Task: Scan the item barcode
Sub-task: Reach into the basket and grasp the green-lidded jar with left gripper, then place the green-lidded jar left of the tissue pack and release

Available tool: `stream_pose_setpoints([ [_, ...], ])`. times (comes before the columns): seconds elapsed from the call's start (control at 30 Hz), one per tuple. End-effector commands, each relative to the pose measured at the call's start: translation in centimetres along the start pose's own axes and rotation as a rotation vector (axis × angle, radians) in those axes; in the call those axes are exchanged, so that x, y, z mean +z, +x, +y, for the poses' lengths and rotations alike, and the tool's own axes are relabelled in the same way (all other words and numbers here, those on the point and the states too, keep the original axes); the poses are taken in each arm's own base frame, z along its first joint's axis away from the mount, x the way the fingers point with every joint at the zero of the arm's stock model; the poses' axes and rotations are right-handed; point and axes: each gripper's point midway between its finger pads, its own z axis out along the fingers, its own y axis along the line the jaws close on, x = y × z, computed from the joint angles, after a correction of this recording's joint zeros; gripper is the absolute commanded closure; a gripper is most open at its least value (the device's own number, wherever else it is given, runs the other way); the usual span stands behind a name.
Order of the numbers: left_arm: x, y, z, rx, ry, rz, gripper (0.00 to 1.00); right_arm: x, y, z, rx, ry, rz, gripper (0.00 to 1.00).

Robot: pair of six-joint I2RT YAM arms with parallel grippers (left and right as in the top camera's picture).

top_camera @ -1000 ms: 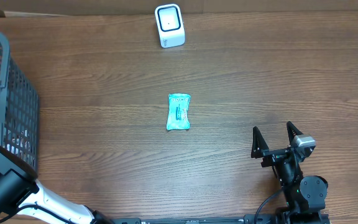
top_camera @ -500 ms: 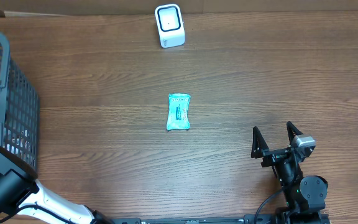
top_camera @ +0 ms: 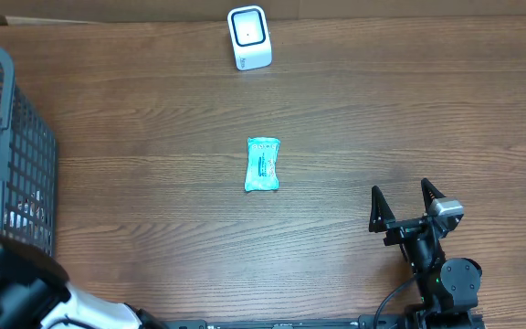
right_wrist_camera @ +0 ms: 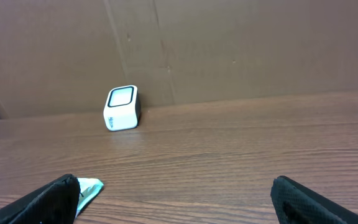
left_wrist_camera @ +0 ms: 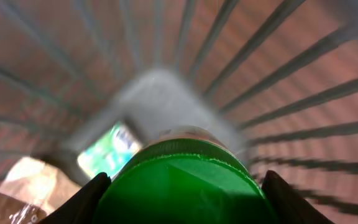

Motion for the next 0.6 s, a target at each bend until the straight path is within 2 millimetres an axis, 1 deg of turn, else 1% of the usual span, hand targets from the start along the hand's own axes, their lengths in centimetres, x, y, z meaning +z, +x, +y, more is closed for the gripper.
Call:
stream_pose_setpoints([
  [0.0, -11.0, -4.6, -4.9, -0.136, 0.26, -0.217, 0.73, 0.0, 0.2, -0.3, 0.003, 0.012, -0.004, 0.0],
  [0.03, -13.8, -5.0, -6.6, -0.154, 0.363, -0.246, 0.73, 0.0, 0.2, -0.3, 0.003, 0.012, -0.004, 0.0],
  [0.1, -17.3, -5.2, -8.9, -0.144, 0.502, -0.278, 0.73, 0.0, 0.2, -0.3, 0.003, 0.012, -0.004, 0.0],
  [0.13, -19.7, -4.9, -10.3, -0.133, 0.587, -0.294, 0.73, 0.0, 0.2, -0.3, 0.003, 0.012, -0.004, 0.0],
  [0.17, -21.5, -4.5, -11.6, -0.116, 0.652, -0.3, 0.73, 0.0, 0.2, -0.3, 0.003, 0.012, -0.004, 0.0],
  [0.23, -25.1, -3.0, -14.4, -0.044, 0.782, -0.3, 0.73, 0.0, 0.2, -0.3, 0.003, 0.012, -0.004, 0.0],
  [0.27, -26.3, -2.3, -15.4, -0.016, 0.823, -0.296, 0.73, 0.0, 0.2, -0.3, 0.003, 0.012, -0.004, 0.0],
  [0.3, -28.6, -0.3, -17.9, 0.059, 0.903, -0.279, 0.71, 0.0, 0.2, -0.3, 0.003, 0.012, -0.004, 0.0],
  [0.33, -29.6, 1.0, -19.2, 0.107, 0.941, -0.26, 0.7, 0.0, 0.2, -0.3, 0.003, 0.012, -0.004, 0.0],
  [0.37, -30.1, 2.0, -20.1, 0.143, 0.962, -0.245, 0.7, 0.0, 0.2, -0.3, 0.003, 0.012, -0.004, 0.0],
  [0.4, -30.8, 4.5, -22.0, 0.226, 0.999, -0.196, 0.7, 0.0, 0.2, -0.3, 0.003, 0.012, -0.004, 0.0],
  [0.43, -30.9, 6.2, -23.1, 0.273, 1.012, -0.156, 0.71, 0.0, 0.2, -0.3, 0.003, 0.012, -0.004, 0.0],
  [0.47, -30.8, 7.1, -23.6, 0.291, 1.01, -0.132, 0.71, 0.0, 0.2, -0.3, 0.003, 0.012, -0.004, 0.0],
  [0.53, -29.2, 11.0, -25.3, 0.375, 0.941, -0.027, 0.71, 0.0, 0.2, -0.3, 0.003, 0.012, -0.004, 0.0],
  [0.57, -28.6, 12.3, -25.8, 0.407, 0.913, 0.004, 0.7, 0.0, 0.2, -0.3, 0.003, 0.012, -0.004, 0.0],
])
